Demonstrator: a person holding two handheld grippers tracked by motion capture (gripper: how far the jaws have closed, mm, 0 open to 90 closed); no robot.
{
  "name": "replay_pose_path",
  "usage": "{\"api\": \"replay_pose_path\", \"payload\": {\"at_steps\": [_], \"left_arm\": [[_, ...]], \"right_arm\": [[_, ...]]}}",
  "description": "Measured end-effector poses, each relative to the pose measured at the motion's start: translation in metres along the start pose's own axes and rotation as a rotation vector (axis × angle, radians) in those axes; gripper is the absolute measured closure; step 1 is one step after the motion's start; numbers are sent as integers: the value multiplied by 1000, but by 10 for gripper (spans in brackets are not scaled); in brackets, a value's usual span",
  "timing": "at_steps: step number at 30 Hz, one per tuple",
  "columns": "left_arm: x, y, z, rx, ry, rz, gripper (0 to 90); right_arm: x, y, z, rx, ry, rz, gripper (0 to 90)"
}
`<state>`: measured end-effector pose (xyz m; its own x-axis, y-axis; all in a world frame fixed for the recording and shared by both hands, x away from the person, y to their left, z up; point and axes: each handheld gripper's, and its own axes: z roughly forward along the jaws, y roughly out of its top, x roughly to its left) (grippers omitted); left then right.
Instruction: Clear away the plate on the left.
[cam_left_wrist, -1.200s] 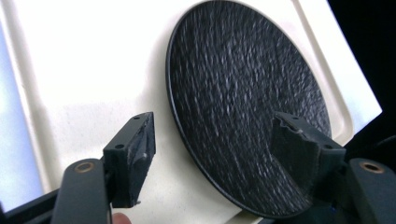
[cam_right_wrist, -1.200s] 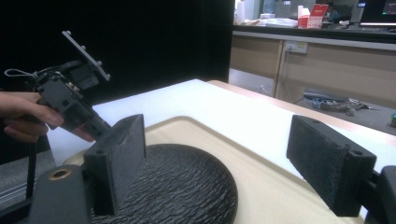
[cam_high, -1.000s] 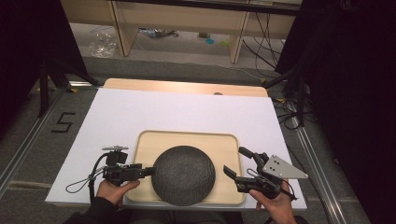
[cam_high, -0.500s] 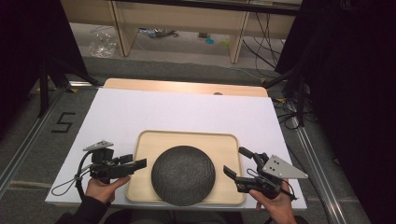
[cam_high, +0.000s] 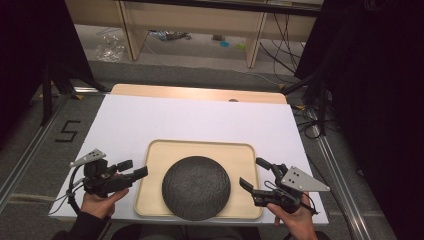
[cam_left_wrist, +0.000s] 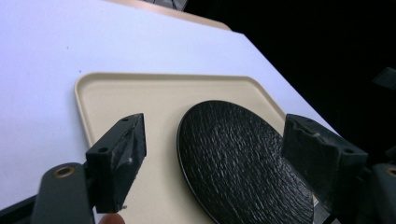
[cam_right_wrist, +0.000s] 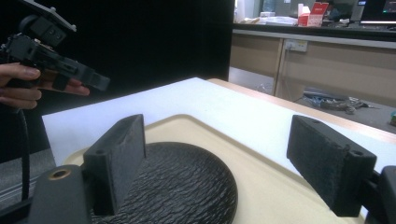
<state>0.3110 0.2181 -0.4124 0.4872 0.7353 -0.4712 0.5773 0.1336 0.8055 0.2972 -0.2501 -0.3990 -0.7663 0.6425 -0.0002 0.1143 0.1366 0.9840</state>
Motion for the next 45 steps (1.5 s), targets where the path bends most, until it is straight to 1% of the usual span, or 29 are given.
{"api": "replay_pose_path", "payload": {"at_steps": [1, 2, 5, 7, 8, 9, 12, 15, 18, 21, 22, 25, 27, 28, 29, 31, 34, 35, 36, 38, 39, 40, 41, 42, 43, 44, 45], "left_arm": [[1, 1, -4, -22, 0, 9, 211], [1, 1, -4, -22, 0, 9, 211], [3, 1, -10, -46, 0, 20, 210], [4, 2, -14, -57, 10, 27, 208], [5, 2, -16, -63, 13, 29, 208], [6, 2, -17, -69, 16, 26, 208], [7, 1, -22, -91, 24, 38, 206], [7, 1, -25, -100, 38, 56, 203], [7, 1, -29, -118, 37, 70, 196], [6, 1, -33, -148, 22, 86, 181], [6, 1, -35, -156, 27, 91, 181], [8, 0, -40, -178, 30, 84, 176], [9, 0, -43, -180, 44, 79, 170], [10, -1, -44, -179, 43, 75, 170], [11, -1, -45, -177, 38, 75, 169], [11, -2, -47, -179, 56, 77, 160], [11, -3, -49, -188, 67, 81, 156], [10, -4, -51, -194, 88, 93, 154], [10, -4, -51, -194, 88, 93, 154], [9, -5, -52, -201, 92, 117, 156], [8, -6, -53, -201, 95, 120, 156], [7, -6, -53, -192, 99, 135, 157], [5, -7, -53, -195, 99, 142, 157], [4, -7, -54, -191, 107, 151, 157], [3, -8, -54, -193, 108, 157, 157], [2, -9, -55, -192, 112, 163, 156], [2, -9, -55, -193, 113, 164, 156]], "right_arm": [[0, 0, 0, -4, -1, 0, 208], [0, 0, 0, -4, -1, 0, 208], [0, 0, 0, 0, 1, -1, 208], [0, 0, 0, -4, -1, -2, 208], [0, 0, 0, 1, 0, 0, 208], [0, 0, 1, -6, -3, -3, 208], [0, 0, 1, -5, -3, -3, 207], [0, 0, 1, -4, -2, -1, 207], [0, 0, 1, -3, -1, -1, 207], [0, 0, 1, 3, 5, -2, 207], [0, 0, 1, 3, 5, -2, 207], [1, 0, 1, -1, -1, -1, 206], [1, 0, 0, 7, 8, 3, 206], [1, 0, 0, 14, 13, 13, 206], [1, 0, 1, 0, 2, -1, 206], [2, -1, 1, 8, 10, 18, 206], [2, -1, 1, 0, 5, 17, 205], [2, -1, 1, 4, 2, 17, 205], [2, -1, 1, 4, 2, 17, 205], [2, -1, 1, 0, 4, 18, 204], [2, 0, 1, 7, 9, 17, 204], [3, 0, 1, 13, 11, 17, 204], [2, 0, 1, 10, 10, 7, 204], [2, 0, 2, -6, 6, -1, 204], [3, 0, 1, 6, 13, 16, 204], [2, -1, 2, -11, 11, 2, 204], [3, -1, 2, 3, 16, 13, 204]]}}
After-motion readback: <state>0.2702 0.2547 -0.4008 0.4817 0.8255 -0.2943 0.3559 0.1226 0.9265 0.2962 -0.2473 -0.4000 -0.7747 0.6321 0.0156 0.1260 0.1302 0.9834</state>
